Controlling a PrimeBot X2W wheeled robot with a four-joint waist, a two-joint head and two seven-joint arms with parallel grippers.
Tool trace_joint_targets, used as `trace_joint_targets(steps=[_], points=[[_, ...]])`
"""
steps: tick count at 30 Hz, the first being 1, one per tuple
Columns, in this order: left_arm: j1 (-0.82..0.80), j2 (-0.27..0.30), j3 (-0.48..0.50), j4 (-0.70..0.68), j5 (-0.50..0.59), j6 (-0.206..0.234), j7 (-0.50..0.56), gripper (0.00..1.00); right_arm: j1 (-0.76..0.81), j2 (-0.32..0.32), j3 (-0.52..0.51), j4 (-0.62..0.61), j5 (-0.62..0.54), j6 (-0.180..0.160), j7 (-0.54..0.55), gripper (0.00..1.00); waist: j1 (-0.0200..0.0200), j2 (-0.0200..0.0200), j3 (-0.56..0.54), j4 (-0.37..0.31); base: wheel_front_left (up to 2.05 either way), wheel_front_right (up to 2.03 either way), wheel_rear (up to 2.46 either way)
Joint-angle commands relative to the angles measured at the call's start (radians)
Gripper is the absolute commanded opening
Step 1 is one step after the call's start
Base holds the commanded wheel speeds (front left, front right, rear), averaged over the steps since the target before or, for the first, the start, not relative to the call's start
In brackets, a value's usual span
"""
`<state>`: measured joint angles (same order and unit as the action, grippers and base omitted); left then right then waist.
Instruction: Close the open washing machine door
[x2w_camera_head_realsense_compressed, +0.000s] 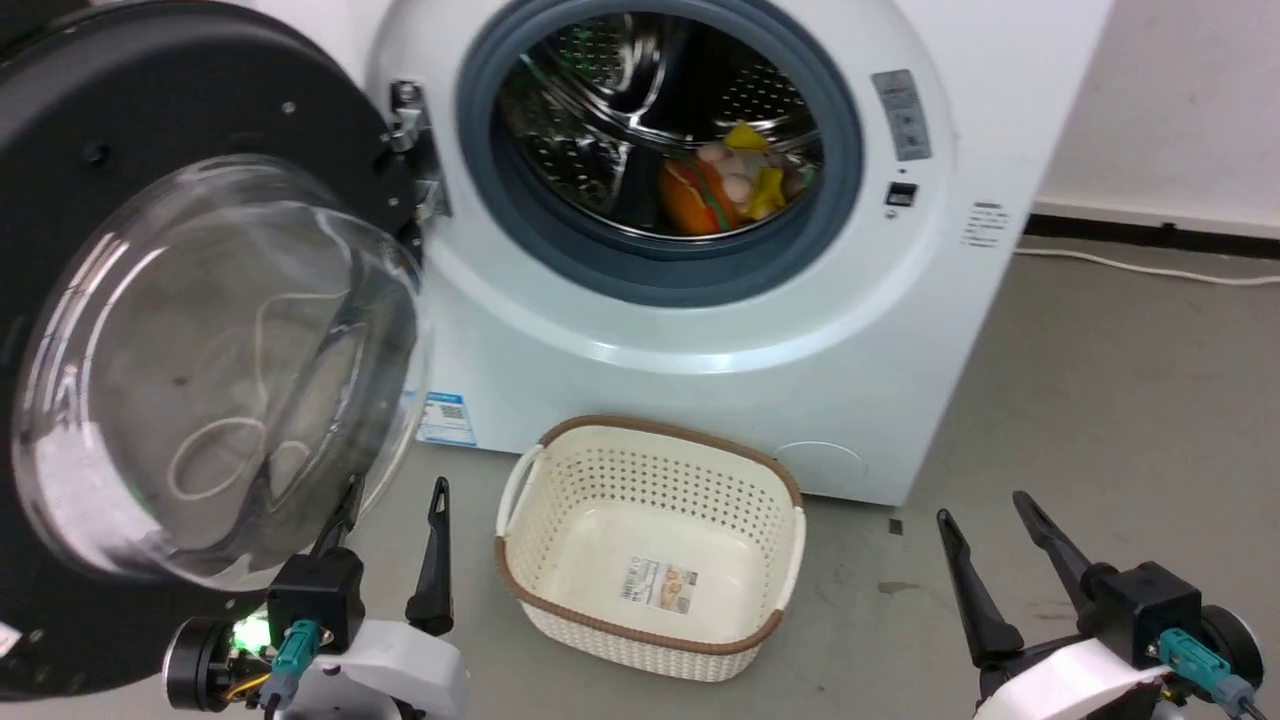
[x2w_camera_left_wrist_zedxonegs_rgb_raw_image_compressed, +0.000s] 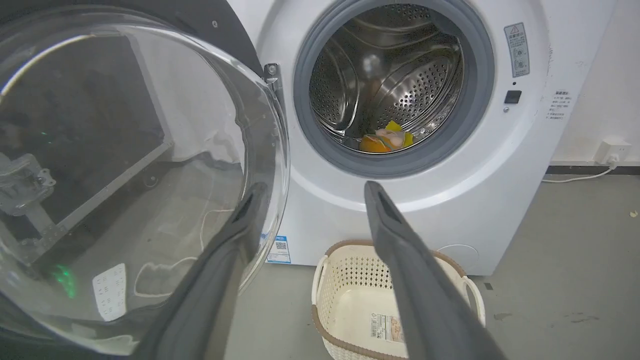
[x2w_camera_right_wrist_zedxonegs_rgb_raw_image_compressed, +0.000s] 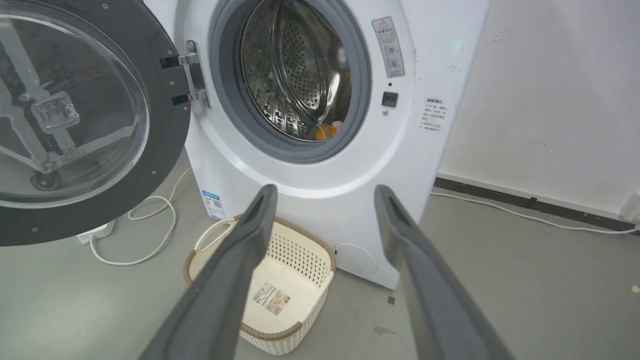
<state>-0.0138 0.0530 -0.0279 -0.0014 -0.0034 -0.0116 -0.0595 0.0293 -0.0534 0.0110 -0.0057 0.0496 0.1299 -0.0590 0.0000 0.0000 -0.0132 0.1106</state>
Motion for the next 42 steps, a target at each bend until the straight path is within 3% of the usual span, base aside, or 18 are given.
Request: trace_joint_targets(steps=[1,24,41,42], points=[[0.007,0.004,-0.003,-0.006,-0.007,-0.003,-0.009,1.00,0.010,0.001,0.004,-0.002,0.009,0.000,-0.010,1.00,0.0000,0.0000,-0.002,0.014,0.00,0.00,0.00],[0.056,0.002,0.024,-0.083,-0.018,0.029,-0.061,1.00,-0.062,-0.021,0.126,0.063,0.041,0.000,-0.062,1.00,0.0000,0.0000,0.018,0.134,0.00,0.00,0.00],[0.059,0.002,0.023,-0.097,-0.019,0.014,-0.097,1.00,-0.045,-0.021,0.140,0.073,0.061,0.000,-0.097,1.00,0.0000,0.0000,0.008,0.199,0.00,0.00,0.00],[0.059,0.002,0.022,-0.097,-0.019,0.011,-0.099,0.43,-0.043,-0.021,0.140,0.073,0.062,0.000,-0.100,1.00,0.0000,0.0000,0.009,0.203,0.00,0.00,0.00]])
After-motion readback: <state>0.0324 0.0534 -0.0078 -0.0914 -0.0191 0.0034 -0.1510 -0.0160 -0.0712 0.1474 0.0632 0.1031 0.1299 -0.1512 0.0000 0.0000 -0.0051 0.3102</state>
